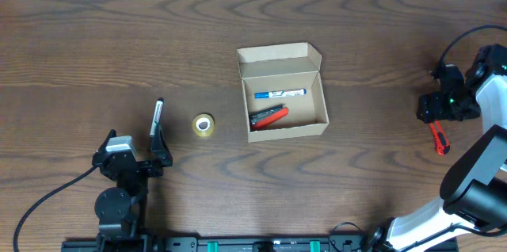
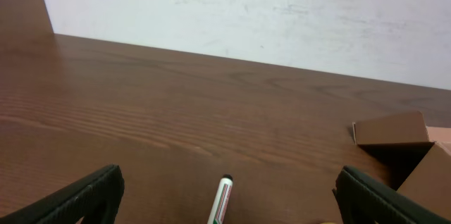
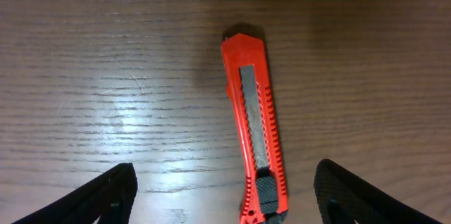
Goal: Pack container
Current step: 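Lower and close the right gripper on the red box cutter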
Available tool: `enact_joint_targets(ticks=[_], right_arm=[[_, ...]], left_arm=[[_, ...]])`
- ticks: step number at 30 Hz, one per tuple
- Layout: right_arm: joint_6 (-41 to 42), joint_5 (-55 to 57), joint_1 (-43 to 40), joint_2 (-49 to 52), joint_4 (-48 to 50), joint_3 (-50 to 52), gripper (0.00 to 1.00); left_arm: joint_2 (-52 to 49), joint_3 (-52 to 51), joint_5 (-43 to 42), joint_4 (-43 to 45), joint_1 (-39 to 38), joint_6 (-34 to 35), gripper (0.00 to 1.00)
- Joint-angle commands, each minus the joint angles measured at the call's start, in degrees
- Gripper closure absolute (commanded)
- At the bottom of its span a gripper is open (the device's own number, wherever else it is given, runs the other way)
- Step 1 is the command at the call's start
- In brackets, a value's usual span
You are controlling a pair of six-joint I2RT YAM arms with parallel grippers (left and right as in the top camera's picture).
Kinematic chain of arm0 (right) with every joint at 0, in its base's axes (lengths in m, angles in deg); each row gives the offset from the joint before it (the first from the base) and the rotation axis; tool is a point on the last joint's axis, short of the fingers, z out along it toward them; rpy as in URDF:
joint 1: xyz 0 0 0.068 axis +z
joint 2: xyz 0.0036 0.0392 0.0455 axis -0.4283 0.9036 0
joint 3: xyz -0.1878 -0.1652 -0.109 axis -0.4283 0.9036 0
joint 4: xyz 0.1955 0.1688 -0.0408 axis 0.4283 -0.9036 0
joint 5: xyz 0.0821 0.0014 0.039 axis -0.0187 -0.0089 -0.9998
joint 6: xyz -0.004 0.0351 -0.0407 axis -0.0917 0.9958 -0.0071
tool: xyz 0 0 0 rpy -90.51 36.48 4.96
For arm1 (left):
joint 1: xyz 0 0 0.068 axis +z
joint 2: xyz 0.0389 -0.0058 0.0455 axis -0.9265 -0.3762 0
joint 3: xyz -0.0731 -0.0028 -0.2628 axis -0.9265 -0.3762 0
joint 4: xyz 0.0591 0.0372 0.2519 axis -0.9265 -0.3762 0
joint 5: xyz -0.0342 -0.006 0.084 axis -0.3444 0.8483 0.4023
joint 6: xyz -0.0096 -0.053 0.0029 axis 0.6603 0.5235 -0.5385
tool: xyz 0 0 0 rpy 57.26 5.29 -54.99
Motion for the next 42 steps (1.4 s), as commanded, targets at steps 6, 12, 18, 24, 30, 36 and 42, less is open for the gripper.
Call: enact_joint_targets(ticks=[6,12,18,24,30,36,42], right_arm=[[-4.6,3.2,-1.5,2.3,1.7,1.8,0.21],[-5.0,3.1,-2.3,3.3,6.5,7.8,0.22],[-5.0,3.1,-2.9,3.3,9.9,10.5,0.21],[-5.0,3.1,-3.5,3.3,10.6,10.6,0.22],[-5.0,2.7,-4.0,3.3,11.5,10.6,0.32],[-4.7,2.5,-4.0,3.3,12.0,10.6,0.47],[-4.3,2.5,-4.0,3.3,12.4,10.6,0.58]], left_arm=[[0.4,-1.2,0.6,-0.4,-0.1,0.4,0.05],[0.4,-1.2,0.6,-0.4,-0.1,0.4,0.05],[0.4,-1.2,0.6,-0.4,-0.1,0.4,0.05],[0.4,-1.2,0.6,-0.4,-0.1,0.4,0.05],[0.4,-1.2,0.6,-0.4,-0.1,0.4,0.05],[0.4,-1.2,0.6,-0.3,-0.1,0.4,0.05],[0.4,-1.2,0.6,-0.3,-0.1,0.4,0.05]])
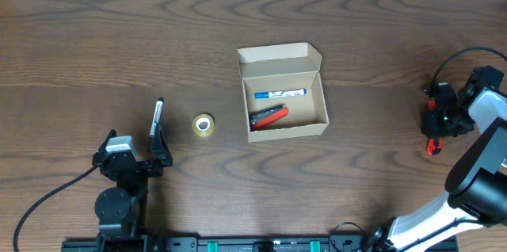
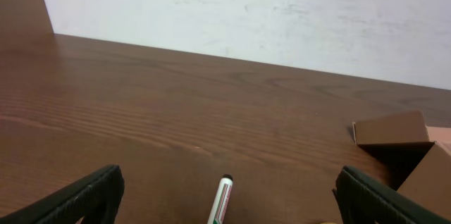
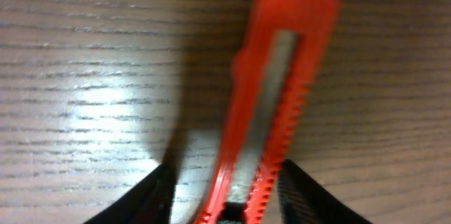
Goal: Pack container
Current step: 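Lower and close the right gripper on the red box cutter, then carry the box cutter into the box and release it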
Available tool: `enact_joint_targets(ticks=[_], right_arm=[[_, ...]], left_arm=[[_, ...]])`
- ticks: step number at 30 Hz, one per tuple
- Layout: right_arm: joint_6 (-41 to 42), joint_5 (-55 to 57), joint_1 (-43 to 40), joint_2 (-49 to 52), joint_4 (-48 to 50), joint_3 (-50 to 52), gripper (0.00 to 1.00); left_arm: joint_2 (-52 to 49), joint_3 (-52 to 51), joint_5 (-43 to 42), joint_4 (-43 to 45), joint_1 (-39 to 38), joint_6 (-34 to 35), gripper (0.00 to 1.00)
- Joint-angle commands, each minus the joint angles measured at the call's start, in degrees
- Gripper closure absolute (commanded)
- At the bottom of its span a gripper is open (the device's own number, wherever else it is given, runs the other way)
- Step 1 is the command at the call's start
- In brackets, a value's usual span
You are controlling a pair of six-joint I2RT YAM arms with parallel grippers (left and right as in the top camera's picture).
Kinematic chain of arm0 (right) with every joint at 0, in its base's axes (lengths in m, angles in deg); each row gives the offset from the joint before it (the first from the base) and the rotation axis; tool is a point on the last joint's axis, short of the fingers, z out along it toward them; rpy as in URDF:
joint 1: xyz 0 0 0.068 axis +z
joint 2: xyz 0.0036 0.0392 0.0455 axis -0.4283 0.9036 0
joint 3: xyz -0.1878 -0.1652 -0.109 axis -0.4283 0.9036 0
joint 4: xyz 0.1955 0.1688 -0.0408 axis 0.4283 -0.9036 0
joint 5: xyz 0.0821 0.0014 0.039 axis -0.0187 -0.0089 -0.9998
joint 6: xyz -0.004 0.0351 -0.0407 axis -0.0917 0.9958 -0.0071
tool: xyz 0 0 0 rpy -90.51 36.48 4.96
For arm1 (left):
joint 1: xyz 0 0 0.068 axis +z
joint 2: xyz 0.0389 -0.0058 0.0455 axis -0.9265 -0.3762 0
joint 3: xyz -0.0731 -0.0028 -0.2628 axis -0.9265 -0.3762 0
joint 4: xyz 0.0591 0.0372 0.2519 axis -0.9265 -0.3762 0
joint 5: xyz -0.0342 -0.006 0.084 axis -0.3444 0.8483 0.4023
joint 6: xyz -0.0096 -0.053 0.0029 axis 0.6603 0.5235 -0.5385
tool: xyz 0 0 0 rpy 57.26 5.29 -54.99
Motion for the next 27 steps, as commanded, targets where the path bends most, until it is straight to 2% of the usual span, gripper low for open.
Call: enact_joint_targets(ticks=[1,4,11,13,14,18,22,27], right_arm=[[0.4,0.2,-0.7,0.3,0.2,0.9,0.6],[1.3,0.2,-0.7,0.3,0.3,0.9,0.69],[1.7,0.1,-0.7,0.3,0.3,0.9,0.83],[1.9,0.0,-0.7,0.3,0.5,0.9,0.97],[2.4,0.0,-0.7,0.3,0.7,0.9,0.99],[5.2,-0.8,-0.5,0.2,1.8,0.6,0.99],[8.5,-7.4,0.5,-1.0,1.7,-1.7,0.99],[19.3,-14.9,2.6,-5.4,0.2,-9.8,0.99]], left_arm=[[0.4,-1.2,0.6,-0.3,-0.1,0.4,0.05],[0.4,-1.2,0.6,-0.1,-0.1,0.4,0.05],[0.4,-1.2,0.6,0.0,-0.1,0.4,0.05],[0.4,-1.2,0.6,0.0,-0.1,0.4,0.05],[0.4,-1.2,0.6,0.0,-0.1,0.4,0.05],[0.4,-1.2,0.6,0.0,-0.1,0.4,0.05],[0.4,-1.2,0.6,0.0,-0.1,0.2,0.05],[0.4,-1.2,0.6,0.0,-0.1,0.2,0.05]])
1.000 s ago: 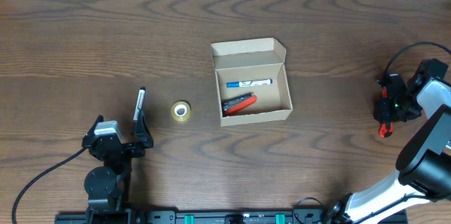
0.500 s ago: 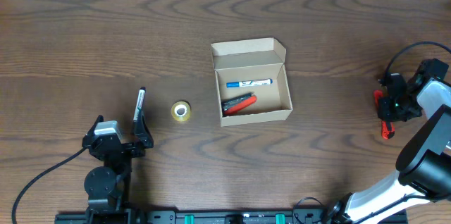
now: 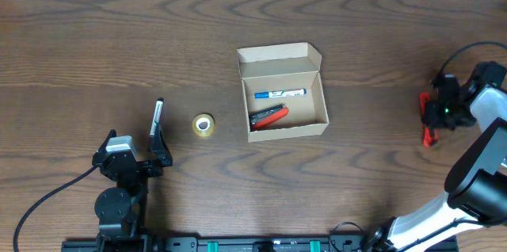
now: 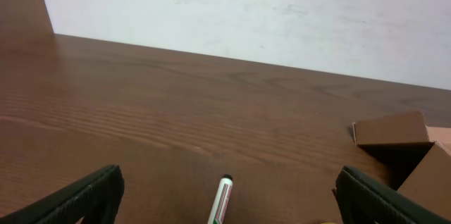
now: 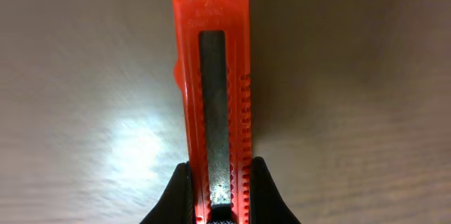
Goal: Pack container
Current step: 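Carry the box cutter into the box and release it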
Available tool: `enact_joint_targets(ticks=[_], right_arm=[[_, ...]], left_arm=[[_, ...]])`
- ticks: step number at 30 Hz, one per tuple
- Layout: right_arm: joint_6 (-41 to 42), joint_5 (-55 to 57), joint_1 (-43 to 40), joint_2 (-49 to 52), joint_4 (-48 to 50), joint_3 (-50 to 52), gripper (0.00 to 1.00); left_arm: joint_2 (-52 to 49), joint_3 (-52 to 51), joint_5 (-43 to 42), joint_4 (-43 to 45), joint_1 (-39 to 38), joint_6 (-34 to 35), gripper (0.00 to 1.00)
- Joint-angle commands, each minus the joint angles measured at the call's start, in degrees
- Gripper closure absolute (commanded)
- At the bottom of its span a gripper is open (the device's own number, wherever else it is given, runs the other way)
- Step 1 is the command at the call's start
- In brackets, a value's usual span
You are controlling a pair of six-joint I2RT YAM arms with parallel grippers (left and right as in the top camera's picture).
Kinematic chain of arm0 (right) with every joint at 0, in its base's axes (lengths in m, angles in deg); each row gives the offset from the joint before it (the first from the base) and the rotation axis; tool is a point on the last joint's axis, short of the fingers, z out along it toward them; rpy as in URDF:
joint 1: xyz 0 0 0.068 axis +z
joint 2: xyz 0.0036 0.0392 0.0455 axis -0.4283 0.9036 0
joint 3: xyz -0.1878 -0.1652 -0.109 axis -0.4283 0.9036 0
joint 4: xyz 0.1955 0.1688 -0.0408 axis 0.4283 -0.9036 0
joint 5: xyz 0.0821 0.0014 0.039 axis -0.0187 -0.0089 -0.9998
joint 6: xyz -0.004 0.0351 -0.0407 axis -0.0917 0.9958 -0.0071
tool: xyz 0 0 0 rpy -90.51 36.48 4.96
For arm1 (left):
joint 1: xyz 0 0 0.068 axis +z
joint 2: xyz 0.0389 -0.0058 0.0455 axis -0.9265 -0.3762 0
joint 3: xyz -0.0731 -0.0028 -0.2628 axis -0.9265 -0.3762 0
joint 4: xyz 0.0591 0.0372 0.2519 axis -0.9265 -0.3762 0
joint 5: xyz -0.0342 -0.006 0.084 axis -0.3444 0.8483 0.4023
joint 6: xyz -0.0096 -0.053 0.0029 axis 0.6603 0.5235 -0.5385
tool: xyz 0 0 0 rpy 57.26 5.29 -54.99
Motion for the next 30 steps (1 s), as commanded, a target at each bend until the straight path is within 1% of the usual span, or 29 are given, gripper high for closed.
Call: enact_joint_targets(ticks=[1,5,9,12,17,18,19,21,27,30], right_arm=[[10.2,-8.4,2.5,-6.0,-1.0,-8.0,0.99],[10.1,-8.6,7.7,-11.3,-7.1,-17.6,0.99],[6.7,-8.7,15.0,-15.5,-10.6,-23.9,0.99],[-1.1,-8.7,22.6,-18.0,-13.8,-26.4,0.99],[-19.2,-8.7,34.9,-20.0,-17.9,-26.6,0.99],[-24.5,-8.6,37.7,-20.0,-19.7,-26.6,0.99],[-28.1,-8.7,39.5,-20.0,-21.1,-26.6,0.99],[-31.7,-8.7,42.0,-20.0,-23.3,-26.6,0.99],[-35.7,-8.6,47.2,-19.6,-28.0,-26.6,0.99],[-35.8,-7.3,50.0,-19.0,-29.2,-26.6,0.99]], left_arm=[[0.4,-1.2,0.5,0.0,-0.1,0.2,0.05],[0.4,-1.2,0.3,0.0,-0.1,0.2,0.05],[0.4,-1.2,0.3,0.0,-0.1,0.2,0.05],[0.4,-1.2,0.3,0.0,-0.1,0.2,0.05],[0.4,-1.2,-0.1,0.0,-0.1,0.2,0.05],[0.4,-1.2,-0.1,0.0,-0.1,0.2,0.05],[0.4,-1.1,-0.1,0.0,-0.1,0.2,0.05],[0.4,-1.2,-0.1,0.0,-0.1,0.2,0.05],[0.4,-1.1,-0.1,0.0,-0.1,0.2,0.05],[0.4,-1.1,-0.1,0.0,-0.1,0.2,0.05]])
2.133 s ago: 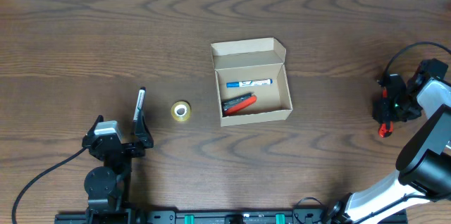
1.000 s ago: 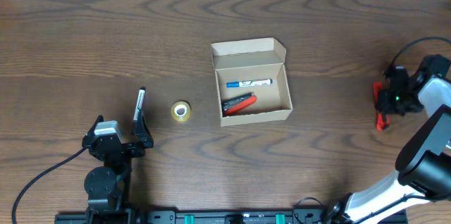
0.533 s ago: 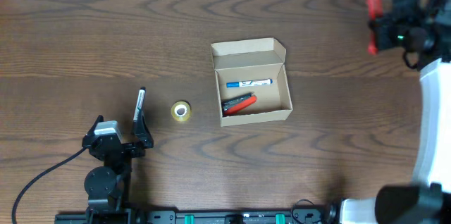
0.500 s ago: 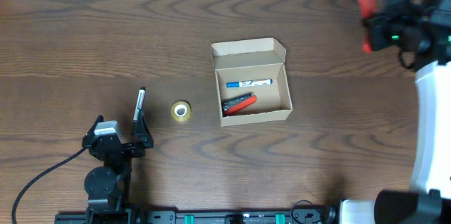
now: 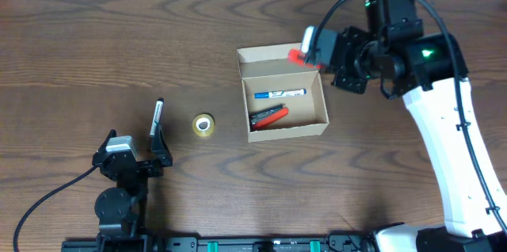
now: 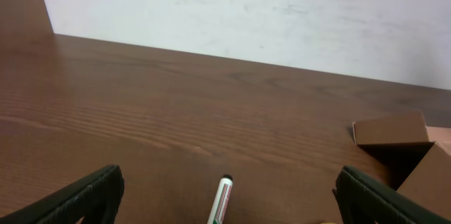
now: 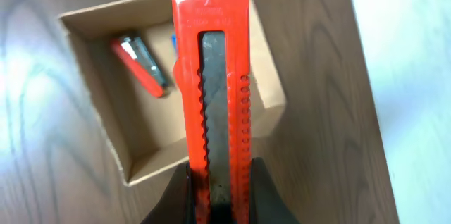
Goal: Pack container
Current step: 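Carry the box cutter into the box and release it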
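An open cardboard box (image 5: 320, 114) stands mid-table, holding a blue marker (image 5: 280, 93) and a red tool (image 5: 268, 116). My right gripper (image 5: 315, 49) is shut on a red utility knife (image 7: 213, 90), held in the air over the box's back right corner; the knife's tip (image 5: 295, 55) shows at the rim. In the right wrist view the box (image 7: 91, 94) lies below the knife. My left gripper (image 6: 224, 203) rests open at the front left, with a green-and-white marker (image 6: 221, 200) lying on the table between its fingers (image 6: 84, 192). A yellow tape roll (image 5: 203, 125) lies left of the box.
The box's lid flap (image 5: 277, 51) stands up along its far side. The green marker (image 5: 157, 117) lies just ahead of the left arm's base (image 5: 120, 196). A white wall (image 6: 246, 13) runs behind the table's far edge.
My right gripper, shut on the red knife, has moved from the table's far right edge to above the box's back right corner. The left arm has not moved.
My right gripper stood open above the red knife lying at the far right. Then it was down around the knife, then shut on it and lifted. Now it holds the knife over the box. The left gripper stayed open throughout.
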Available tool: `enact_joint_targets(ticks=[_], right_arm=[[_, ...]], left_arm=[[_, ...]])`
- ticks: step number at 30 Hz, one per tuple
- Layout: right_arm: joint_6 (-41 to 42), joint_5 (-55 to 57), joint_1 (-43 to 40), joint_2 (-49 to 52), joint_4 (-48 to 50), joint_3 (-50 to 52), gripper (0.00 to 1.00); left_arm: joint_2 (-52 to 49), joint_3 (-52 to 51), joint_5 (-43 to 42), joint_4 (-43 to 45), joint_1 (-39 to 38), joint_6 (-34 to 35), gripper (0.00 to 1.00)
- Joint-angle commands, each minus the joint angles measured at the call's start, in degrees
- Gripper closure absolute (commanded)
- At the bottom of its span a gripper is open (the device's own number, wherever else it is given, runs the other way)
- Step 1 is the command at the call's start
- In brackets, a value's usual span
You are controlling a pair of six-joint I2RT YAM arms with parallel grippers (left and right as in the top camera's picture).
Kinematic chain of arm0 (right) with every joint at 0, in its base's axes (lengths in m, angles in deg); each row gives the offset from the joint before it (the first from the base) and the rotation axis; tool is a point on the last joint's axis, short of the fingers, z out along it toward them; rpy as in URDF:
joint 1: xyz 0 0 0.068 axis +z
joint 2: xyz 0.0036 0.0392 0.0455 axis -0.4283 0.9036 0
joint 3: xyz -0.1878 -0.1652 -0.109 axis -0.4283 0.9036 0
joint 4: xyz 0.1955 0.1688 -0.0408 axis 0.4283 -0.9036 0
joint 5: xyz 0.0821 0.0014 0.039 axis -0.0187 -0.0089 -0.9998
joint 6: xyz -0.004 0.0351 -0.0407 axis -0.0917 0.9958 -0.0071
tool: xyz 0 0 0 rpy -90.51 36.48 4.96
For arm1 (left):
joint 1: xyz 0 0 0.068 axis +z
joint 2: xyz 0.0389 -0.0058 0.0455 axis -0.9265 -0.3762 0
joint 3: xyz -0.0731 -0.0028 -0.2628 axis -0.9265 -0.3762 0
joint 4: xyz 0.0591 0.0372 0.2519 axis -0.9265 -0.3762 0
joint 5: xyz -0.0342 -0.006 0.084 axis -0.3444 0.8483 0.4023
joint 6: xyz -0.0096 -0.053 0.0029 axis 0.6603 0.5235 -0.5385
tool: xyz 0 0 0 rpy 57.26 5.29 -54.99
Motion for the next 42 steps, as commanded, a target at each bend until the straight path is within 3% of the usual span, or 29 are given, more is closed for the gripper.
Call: enact_joint_targets(ticks=[1,12,19,42], right_arm=[[-3.8,1.5,4.0,1.4,-1.1,0.0,0.99],[-10.8,3.0,12.8,14.4,-2.1,0.0,0.99],[-10.8,3.0,12.4,22.3,-1.9,0.0,0.99],[-10.8,3.0,5.2,32.9,-0.3,0.4,0.99]], left_arm=[[0.4,-1.1,-0.1,0.0,-0.1,0.2,0.05],[0.4,-1.1,0.0,0.0,-0.1,0.2,0.05],[0.4,-1.1,0.0,0.0,-0.1,0.2,0.05],[0.4,-1.1,0.0,0.0,-0.1,0.2,0.05]])
